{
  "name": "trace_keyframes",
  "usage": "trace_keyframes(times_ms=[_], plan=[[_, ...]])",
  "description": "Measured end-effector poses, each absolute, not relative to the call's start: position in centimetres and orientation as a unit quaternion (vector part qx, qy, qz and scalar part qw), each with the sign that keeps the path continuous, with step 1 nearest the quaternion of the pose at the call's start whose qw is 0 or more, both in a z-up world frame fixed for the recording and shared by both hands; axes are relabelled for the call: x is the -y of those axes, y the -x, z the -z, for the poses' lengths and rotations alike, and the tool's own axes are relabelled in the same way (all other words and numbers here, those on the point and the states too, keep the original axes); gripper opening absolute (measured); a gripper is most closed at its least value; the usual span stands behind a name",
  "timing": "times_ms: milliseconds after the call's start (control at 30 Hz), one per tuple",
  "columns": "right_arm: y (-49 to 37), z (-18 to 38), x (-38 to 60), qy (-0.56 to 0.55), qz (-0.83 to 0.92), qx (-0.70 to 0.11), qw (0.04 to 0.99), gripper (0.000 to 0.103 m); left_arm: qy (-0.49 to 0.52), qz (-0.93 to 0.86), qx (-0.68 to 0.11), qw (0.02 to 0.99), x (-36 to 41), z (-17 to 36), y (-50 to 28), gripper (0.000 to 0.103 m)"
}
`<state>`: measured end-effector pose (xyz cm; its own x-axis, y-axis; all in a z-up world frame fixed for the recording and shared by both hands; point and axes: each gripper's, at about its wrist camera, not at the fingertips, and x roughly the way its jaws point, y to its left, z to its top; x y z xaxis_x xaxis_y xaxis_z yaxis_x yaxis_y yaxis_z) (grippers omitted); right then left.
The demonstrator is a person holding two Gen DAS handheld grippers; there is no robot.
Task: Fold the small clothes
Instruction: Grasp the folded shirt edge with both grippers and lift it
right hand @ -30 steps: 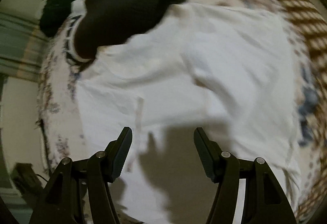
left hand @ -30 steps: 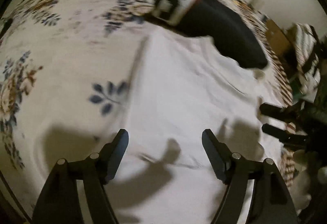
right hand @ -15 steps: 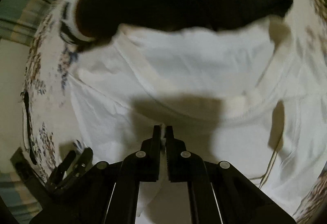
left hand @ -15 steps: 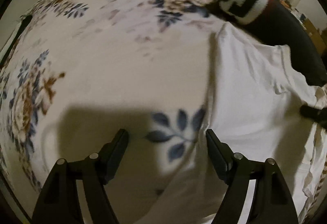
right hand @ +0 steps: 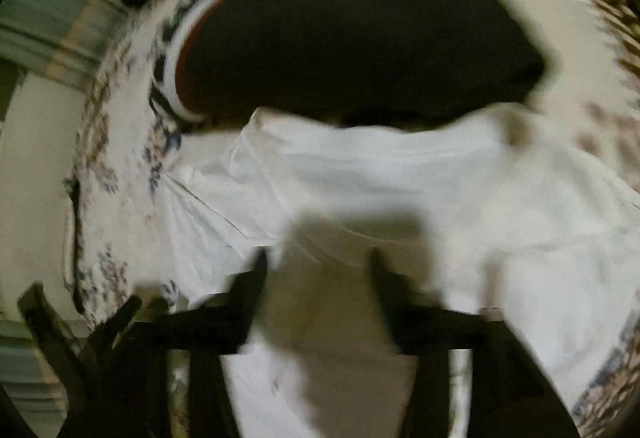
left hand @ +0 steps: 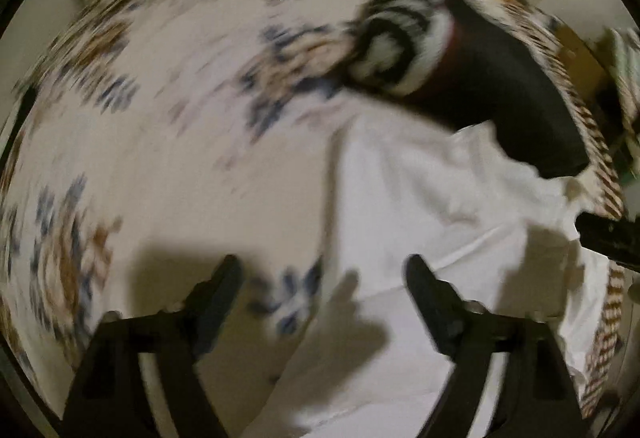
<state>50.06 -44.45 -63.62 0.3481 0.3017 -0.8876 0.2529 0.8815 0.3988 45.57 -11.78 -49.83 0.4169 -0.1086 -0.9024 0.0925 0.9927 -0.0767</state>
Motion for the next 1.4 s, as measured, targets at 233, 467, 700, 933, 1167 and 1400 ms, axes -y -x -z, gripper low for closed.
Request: trace_keyframes(times_ms=[233,467,700,933,1167,1400], plan=[[-51.2,63.4,53.0,-0.184,0.057,-0.582,0.79,0.064,-0.079,0.141,-0.552,0.818,18.6,50.4,-53.9,0.096],[-56.0,67.0,53.8,-0.142,0.017,-0.625,0.767,0.064,-0.123,0.185,-0.584,0.781,22.6,53.1,-57.5,0.091],[-55.4,66.1,53.3,-0.112,0.019,-0.602,0.79,0.008,-0.142,0.209,-0.556,0.792,23.4,52.7,-56.0,0.002],[-50.4,61.3,53.1,-0.125,0.027,-0.541,0.831,0.007,-0.074,0.215,-0.484,0.845,19.6,46.2,-51.3,0.002],[-40.9,58.0,49.2,-0.135,0.027,-0.512,0.848,0.006,-0.031,0.197,-0.477,0.856,14.8,44.3,-44.0,0.002],[-32.4,64.0,44.8,-0.125,0.019,-0.576,0.807,0.006,0.003,0.143,-0.569,0.81,10.9,51.4,-38.6,0.004]])
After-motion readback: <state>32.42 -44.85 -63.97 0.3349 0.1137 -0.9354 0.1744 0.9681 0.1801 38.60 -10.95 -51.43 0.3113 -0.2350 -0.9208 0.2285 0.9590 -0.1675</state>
